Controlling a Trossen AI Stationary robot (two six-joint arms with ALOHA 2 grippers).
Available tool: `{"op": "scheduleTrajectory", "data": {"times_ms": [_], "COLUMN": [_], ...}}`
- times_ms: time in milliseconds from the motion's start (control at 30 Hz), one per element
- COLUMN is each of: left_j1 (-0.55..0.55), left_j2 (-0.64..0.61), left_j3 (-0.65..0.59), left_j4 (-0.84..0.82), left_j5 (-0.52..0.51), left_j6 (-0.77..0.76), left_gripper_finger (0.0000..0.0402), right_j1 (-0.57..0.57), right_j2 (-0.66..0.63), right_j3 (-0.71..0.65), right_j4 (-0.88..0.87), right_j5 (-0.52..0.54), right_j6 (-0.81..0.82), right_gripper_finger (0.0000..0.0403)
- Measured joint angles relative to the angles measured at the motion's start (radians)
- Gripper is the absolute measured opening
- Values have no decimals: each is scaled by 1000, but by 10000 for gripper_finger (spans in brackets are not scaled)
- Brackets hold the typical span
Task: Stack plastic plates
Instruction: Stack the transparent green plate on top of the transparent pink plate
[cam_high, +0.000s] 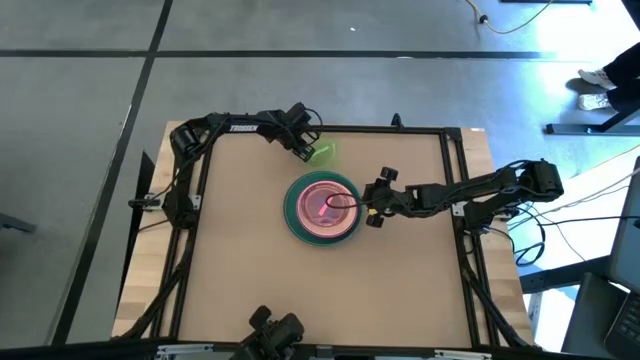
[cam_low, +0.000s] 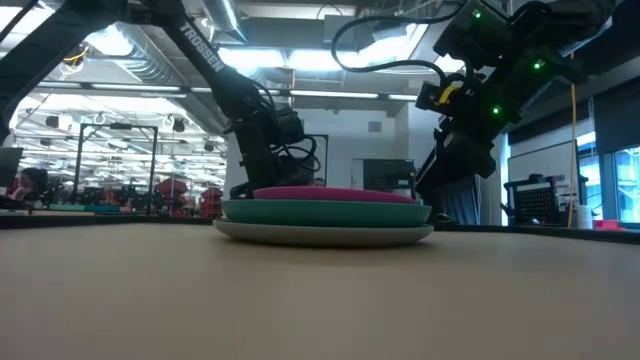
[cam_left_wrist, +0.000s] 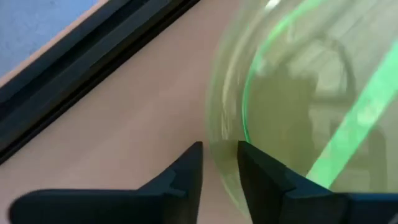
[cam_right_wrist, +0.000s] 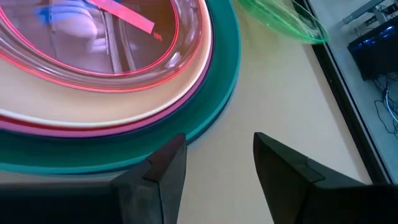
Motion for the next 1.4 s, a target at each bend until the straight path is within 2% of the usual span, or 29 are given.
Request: {"op": "scheduleTrajectory", "data": {"times_ms": [333,800,1033,1400], "left_j1": [-9,-11,-11,-47], "left_j2": [2,-41,-134,-316], "left_j3": [0,-4,-4,-3], "left_j4": [47,19,-36,-88], "left_j5": [4,-41,-109,-144], "left_j6": [48,65,82,98], "left_gripper_finger": [6,1,1,1], "right_j1": [0,0,0,0], "right_j2": [0,0,0,0], "right_j3": [0,0,0,0], "right_j4": [0,3,2,2], "right_j5": [0,0,0,0], "right_j6": [0,0,0,0], "right_gripper_finger": [177,177,177,177]}}
